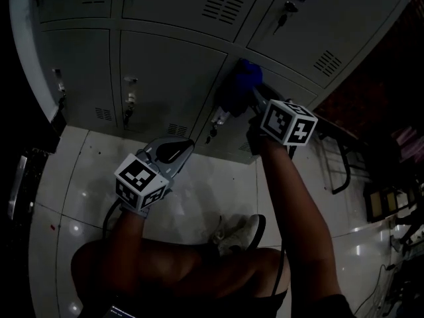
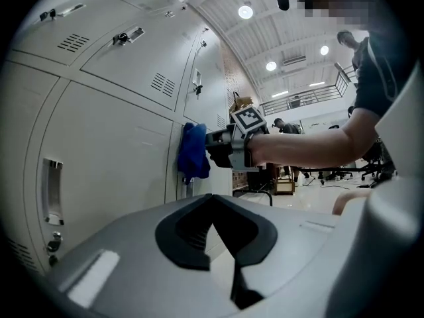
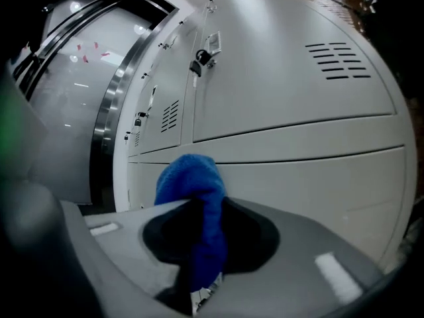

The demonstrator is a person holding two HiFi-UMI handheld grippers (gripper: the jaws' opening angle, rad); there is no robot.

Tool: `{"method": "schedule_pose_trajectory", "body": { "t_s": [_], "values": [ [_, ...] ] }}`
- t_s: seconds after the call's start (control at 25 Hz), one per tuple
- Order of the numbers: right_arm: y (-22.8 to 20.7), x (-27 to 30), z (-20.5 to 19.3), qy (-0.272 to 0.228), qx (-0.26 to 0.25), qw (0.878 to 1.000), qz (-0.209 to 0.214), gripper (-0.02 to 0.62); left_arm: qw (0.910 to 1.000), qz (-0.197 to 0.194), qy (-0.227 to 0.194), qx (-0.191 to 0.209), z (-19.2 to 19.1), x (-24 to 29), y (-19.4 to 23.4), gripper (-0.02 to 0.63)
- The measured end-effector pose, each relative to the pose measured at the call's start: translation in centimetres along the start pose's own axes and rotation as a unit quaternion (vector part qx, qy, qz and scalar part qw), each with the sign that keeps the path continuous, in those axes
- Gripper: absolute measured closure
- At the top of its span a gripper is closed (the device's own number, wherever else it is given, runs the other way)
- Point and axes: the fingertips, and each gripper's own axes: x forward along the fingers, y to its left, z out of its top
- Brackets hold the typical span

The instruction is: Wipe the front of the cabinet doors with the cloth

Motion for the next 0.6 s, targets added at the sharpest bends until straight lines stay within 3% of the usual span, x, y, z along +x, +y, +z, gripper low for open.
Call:
{"method": "schedule_pose_trajectory", "body": {
  "t_s": [0.6],
  "values": [
    [-13.4,-9.2,0.6,-0.015,-0.003,0.992,-0.124,0.518,0.9996,0.002,0.026,0.012,-1.2,0.3,-0.2,0.606]
  ]
}}
